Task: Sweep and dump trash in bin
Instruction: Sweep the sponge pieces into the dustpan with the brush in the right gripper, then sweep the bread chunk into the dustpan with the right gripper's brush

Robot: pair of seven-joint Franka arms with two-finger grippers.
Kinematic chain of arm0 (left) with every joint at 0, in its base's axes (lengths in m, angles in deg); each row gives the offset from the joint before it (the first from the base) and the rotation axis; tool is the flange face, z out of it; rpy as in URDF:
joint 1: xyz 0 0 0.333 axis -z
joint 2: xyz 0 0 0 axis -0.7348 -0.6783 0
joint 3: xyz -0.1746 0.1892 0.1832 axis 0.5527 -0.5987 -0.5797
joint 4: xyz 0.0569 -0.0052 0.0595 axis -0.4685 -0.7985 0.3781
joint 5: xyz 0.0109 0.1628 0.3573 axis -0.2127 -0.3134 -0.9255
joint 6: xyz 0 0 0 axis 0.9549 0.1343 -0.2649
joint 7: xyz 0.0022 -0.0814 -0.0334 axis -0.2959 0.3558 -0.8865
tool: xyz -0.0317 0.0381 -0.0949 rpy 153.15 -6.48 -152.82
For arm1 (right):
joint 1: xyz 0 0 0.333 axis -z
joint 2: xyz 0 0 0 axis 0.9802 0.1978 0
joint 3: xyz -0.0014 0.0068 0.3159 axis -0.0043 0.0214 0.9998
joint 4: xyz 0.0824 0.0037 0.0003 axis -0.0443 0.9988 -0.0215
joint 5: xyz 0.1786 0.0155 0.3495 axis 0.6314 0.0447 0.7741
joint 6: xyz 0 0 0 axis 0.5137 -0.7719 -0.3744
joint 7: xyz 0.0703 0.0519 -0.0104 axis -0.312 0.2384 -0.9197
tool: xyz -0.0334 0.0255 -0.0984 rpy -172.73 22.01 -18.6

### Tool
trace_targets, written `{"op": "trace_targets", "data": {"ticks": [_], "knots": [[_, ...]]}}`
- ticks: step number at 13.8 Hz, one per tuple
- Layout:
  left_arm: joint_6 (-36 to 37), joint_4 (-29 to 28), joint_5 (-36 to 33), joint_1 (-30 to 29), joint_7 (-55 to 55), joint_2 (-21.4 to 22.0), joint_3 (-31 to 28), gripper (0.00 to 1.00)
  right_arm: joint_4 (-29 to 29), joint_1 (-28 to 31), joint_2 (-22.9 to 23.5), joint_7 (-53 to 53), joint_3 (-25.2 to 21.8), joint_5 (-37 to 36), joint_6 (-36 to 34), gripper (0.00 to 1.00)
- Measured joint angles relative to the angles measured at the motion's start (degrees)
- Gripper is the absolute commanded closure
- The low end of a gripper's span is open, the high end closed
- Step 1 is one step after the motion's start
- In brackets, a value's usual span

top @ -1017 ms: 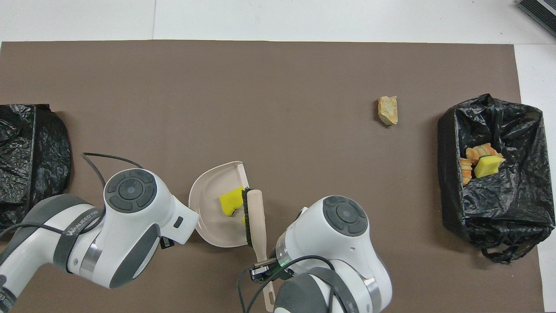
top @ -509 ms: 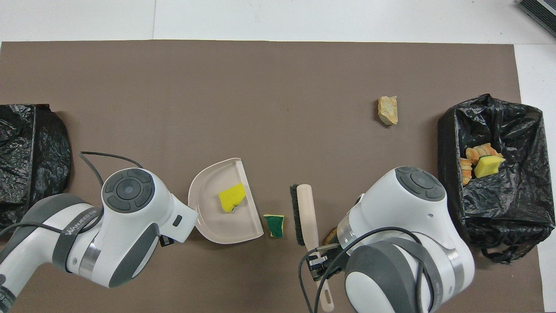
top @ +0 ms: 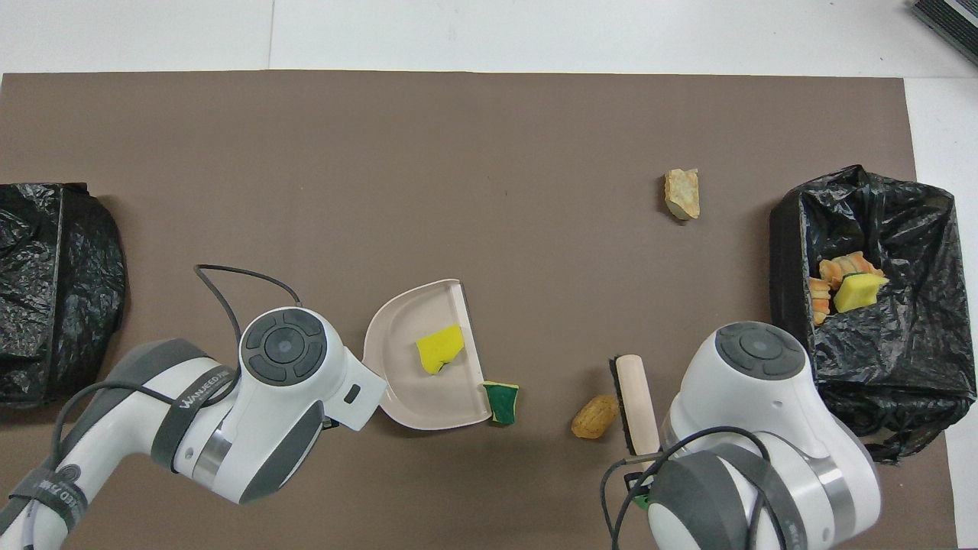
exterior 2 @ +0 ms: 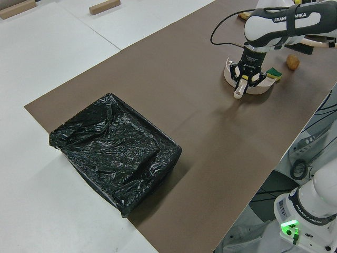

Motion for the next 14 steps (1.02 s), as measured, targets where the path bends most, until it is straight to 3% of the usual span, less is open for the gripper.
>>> {"op": "trace_targets", "data": {"ticks": [4,7,11,14], "knots": [[0.1,0.0,-0.1,2.2,0.0,0.0,0.2,1.0,8.5,4.2,-6.8,4.3,0.0,-0.6,0.4,1.0],[0.3,0.0,-0.1,2.7,-0.1,0.0,0.3,1.0,9.9,1.3,-8.3,14.1,0.7,0.2,2.9,1.0],[2.0,0.0,-0.1,2.7,-0.3,0.2,0.3,1.0,10.5,-4.7,-6.2,23.0,1.4,2.9,10.6,1.0],[3.0,0.0,-0.1,2.7,-2.9,0.2,0.3,1.0,10.7,-8.0,-0.8,26.5,1.4,3.6,17.7,1.0]]}}
